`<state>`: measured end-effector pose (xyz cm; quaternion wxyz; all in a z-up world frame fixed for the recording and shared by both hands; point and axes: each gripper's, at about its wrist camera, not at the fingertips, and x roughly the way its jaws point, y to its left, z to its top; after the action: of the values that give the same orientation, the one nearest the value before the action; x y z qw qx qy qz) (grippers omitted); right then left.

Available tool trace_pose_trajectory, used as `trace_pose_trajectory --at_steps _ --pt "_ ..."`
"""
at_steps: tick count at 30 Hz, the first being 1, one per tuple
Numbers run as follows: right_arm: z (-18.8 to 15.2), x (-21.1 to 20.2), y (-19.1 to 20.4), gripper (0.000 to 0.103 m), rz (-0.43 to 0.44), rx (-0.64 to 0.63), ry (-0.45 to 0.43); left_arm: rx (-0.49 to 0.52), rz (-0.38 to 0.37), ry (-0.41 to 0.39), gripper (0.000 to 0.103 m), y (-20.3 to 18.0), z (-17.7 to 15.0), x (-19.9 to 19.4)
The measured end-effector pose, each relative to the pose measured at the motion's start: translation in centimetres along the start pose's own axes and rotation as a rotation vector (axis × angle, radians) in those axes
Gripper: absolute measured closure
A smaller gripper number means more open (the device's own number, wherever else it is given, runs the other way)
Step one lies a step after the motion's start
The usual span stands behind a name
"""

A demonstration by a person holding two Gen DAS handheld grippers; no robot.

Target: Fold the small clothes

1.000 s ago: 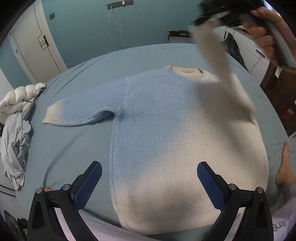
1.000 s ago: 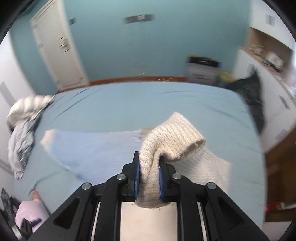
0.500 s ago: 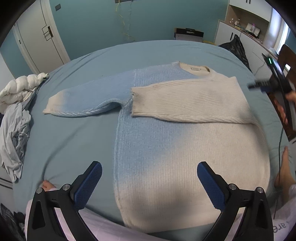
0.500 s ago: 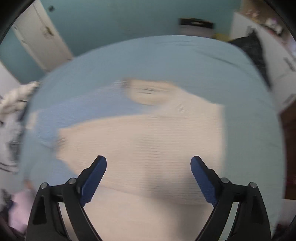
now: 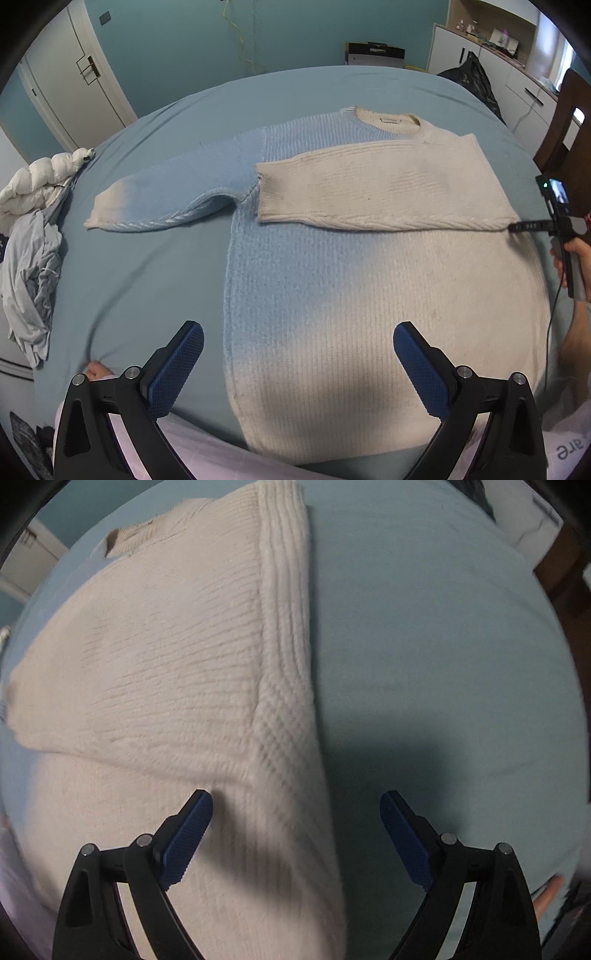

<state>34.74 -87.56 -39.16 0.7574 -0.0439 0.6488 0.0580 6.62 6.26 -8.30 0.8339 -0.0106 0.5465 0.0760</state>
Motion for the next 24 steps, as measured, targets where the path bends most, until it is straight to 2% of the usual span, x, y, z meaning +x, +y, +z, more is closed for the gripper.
trace_pose_trajectory --at_steps 2,5,6,8,10,11,12,14,16,20,22,24 --pt "0.6 -0.6 -0.9 0.014 -0.085 0.035 -0.058 0.002 -0.002 0.002 0.0 -0.1 0.0 0.1" --pt "1.1 -2.1 -4.3 0.014 0.005 0.228 -0.124 0.009 -0.003 0.005 0.0 -0.1 0.0 0.2" --pt "0.8 -2.6 -5.6 0.014 0.002 0.31 -0.147 0.011 -0.003 0.006 0.0 -0.2 0.0 0.3" --pt "0.4 -2.5 -6.8 0.014 -0.042 0.377 -0.153 0.011 -0.003 0.009 0.0 -0.2 0.0 0.3" --pt "-0.1 -1.1 -7.6 0.01 -0.021 0.428 -0.109 0.013 -0.008 0.007 0.0 -0.2 0.0 0.1" --pt "-0.4 0.2 -7.7 0.006 0.018 0.441 -0.058 0.014 -0.007 0.003 0.0 -0.2 0.0 -0.1" --pt "-0.5 0.4 -7.1 0.003 0.042 0.411 -0.064 0.014 -0.007 -0.003 0.0 -0.1 0.0 -0.2" --pt "-0.3 -0.2 -5.9 0.003 0.044 0.336 -0.042 0.009 -0.013 -0.009 0.0 0.0 0.0 -0.4" --pt "-0.1 -1.2 -4.8 0.003 0.093 0.287 -0.019 0.005 -0.019 -0.006 0.0 0.0 -0.1 -0.4" --pt "-1.0 -6.0 -4.9 0.003 0.184 0.399 -0.184 0.006 -0.013 -0.003 0.0 0.0 0.0 -0.3" --pt "-1.0 -8.1 -3.3 0.003 0.146 0.419 -0.252 -0.002 -0.009 -0.009 0.0 0.1 0.2 -0.4" --pt "-0.4 -9.3 0.9 0.003 0.071 0.323 -0.284 -0.016 -0.009 -0.021 0.0 0.4 0.3 -0.7"
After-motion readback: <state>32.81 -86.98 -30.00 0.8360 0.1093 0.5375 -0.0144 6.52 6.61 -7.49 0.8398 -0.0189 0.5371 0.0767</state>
